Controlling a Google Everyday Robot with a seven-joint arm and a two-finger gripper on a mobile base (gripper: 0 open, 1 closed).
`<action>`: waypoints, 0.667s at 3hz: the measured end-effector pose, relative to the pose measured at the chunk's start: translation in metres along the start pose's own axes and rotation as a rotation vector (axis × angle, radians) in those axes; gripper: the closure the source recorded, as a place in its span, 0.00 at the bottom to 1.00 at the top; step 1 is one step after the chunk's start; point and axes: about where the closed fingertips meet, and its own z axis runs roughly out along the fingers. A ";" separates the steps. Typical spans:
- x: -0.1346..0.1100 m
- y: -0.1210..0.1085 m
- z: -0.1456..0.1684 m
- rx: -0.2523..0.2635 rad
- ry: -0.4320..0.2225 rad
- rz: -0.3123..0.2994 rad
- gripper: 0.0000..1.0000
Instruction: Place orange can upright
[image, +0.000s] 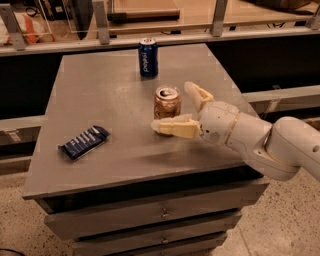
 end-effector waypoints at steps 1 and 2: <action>-0.003 0.000 -0.001 -0.023 0.021 -0.003 0.00; -0.002 0.000 -0.012 -0.072 0.069 -0.008 0.00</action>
Offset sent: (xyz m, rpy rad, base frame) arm -0.0114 -0.0344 -0.0042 -0.1310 0.0571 0.1133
